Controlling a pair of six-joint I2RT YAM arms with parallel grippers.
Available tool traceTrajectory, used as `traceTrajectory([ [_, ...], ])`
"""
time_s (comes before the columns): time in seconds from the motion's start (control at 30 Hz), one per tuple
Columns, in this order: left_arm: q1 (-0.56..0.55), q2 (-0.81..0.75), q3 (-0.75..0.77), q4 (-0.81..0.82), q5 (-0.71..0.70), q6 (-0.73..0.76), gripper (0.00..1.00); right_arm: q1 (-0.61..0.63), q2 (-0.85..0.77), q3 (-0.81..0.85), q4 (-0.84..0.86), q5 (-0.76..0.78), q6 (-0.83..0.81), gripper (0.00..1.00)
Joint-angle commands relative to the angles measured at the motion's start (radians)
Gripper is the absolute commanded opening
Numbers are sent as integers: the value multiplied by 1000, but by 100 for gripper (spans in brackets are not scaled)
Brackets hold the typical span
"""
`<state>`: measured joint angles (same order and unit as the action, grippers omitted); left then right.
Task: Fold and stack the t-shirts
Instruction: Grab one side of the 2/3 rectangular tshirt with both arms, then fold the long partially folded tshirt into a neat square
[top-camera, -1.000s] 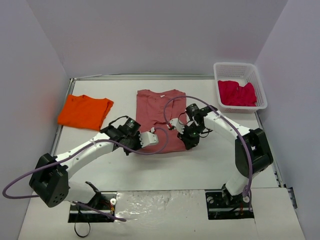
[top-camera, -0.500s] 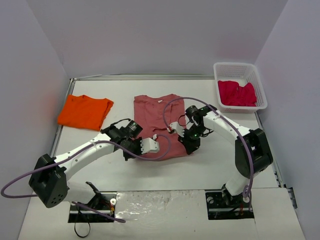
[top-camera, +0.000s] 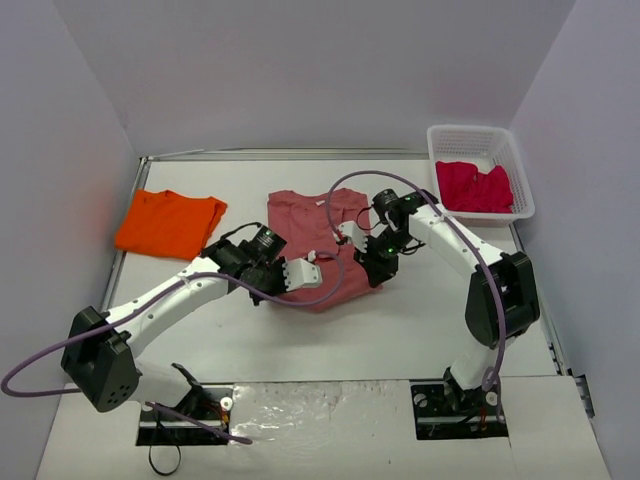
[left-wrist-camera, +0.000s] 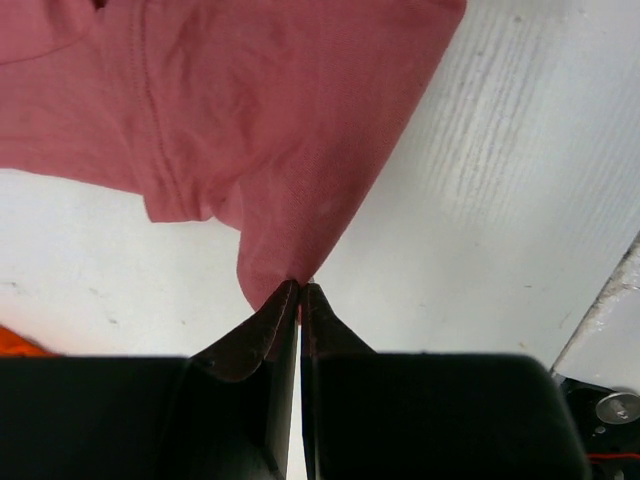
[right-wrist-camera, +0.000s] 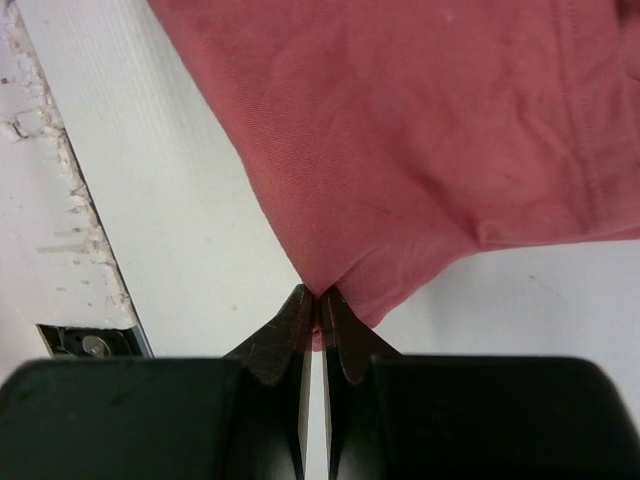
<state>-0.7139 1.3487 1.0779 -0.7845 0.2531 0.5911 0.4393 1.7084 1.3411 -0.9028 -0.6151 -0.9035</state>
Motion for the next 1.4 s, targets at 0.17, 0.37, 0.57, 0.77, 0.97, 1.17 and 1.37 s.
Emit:
traceTrajectory([
  [0.17, 34, 33, 106, 42, -92, -10, 2, -54, 71, 179, -62, 9, -6, 0],
  [0.37, 68, 69, 184, 80, -138, -16, 2, -73, 132, 332, -56, 28, 32, 0],
  [0.57, 132, 113, 278, 100, -141, -10, 2, -76, 181, 429, -59, 51, 44, 0],
  [0.77, 157, 151, 364, 114, -163, -8, 3, -102, 210, 512, -33, 44, 67, 0],
  [0.97, 171, 179, 412, 152, -196, -30, 2, -125, 241, 579, 25, 46, 112, 0],
  [1.17, 176, 210, 436, 197, -232, -45, 2, -145, 290, 648, 73, 60, 144, 0],
  [1.37, 189, 259, 461, 241, -282, -40, 2, -148, 349, 701, 76, 64, 141, 0],
])
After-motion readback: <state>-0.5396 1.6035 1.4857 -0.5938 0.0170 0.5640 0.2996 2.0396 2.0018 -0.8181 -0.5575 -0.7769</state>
